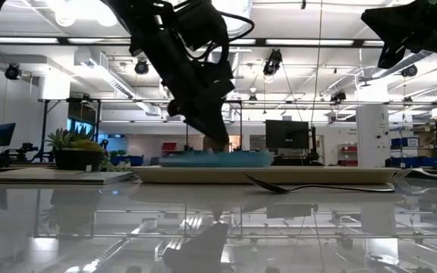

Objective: Pick and place plate/cup/fork/spoon on tray
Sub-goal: Put the blue plate on the left of the white tray, then put the violet cup on the top right of the white tray

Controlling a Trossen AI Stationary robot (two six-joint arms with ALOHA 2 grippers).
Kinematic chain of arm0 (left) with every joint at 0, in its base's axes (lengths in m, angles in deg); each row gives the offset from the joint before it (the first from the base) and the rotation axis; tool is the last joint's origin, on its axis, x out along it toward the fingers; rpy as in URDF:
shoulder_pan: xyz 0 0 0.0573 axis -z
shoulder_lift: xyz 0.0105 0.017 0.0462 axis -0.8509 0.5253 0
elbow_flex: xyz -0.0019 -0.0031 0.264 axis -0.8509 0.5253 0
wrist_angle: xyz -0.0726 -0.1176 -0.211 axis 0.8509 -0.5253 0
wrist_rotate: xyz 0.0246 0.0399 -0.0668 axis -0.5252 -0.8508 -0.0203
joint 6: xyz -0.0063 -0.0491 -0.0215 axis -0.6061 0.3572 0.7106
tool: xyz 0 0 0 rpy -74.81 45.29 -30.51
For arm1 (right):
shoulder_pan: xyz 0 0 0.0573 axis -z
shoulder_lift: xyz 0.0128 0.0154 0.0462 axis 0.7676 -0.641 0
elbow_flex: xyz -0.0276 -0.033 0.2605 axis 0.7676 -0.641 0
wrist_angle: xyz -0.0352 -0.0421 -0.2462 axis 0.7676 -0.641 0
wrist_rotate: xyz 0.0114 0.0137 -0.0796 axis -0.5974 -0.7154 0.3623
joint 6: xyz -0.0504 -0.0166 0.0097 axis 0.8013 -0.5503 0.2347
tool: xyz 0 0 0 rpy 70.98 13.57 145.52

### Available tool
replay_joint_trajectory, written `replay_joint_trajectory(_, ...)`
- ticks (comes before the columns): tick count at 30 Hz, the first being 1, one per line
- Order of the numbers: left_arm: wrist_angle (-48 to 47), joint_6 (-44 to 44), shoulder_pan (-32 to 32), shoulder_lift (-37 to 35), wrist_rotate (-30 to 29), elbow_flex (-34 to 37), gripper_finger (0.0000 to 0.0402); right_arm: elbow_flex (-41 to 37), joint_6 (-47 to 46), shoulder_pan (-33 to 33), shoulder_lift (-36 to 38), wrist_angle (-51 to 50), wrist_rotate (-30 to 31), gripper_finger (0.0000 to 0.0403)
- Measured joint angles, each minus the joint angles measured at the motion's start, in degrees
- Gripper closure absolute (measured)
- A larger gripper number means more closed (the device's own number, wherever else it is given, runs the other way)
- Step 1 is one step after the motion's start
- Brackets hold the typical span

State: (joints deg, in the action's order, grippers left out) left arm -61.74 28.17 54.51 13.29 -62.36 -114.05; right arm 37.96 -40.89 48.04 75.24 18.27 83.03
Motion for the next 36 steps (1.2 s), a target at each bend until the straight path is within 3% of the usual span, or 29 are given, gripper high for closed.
replay_joint_trajectory(5,2.55,-0.9,-2.17,2.97,-6.52,0.01,0.0329,-0.02,0.0,-0.02,0.0,0.0,-0.02,0.039)
replay_joint_trajectory(14,4.43,-1.42,-8.07,9.81,-6.84,-0.07,0.0392,0.0,-0.02,-0.02,-0.01,-0.55,0.0,0.039)
replay_joint_trajectory(19,4.34,-1.06,-8.36,10.39,-6.15,-0.17,0.0398,0.0,-0.42,-0.02,-0.01,-0.69,-0.04,0.039)
replay_joint_trajectory(27,-5.24,5.48,-7.29,4.26,0.08,0.08,0.0398,0.0,-1.51,0.0,-0.01,-0.44,-0.06,0.039)
replay_joint_trajectory(31,-5.34,2.99,-7.03,0.55,0.23,0.09,0.0398,0.0,-2.4,0.0,0.0,-0.62,-0.06,0.039)
replay_joint_trajectory(36,-3.25,-0.34,-6.7,-5.2,0.01,-0.11,0.0398,0.0,-9.88,-0.02,0.0,-2.97,-0.63,0.039)
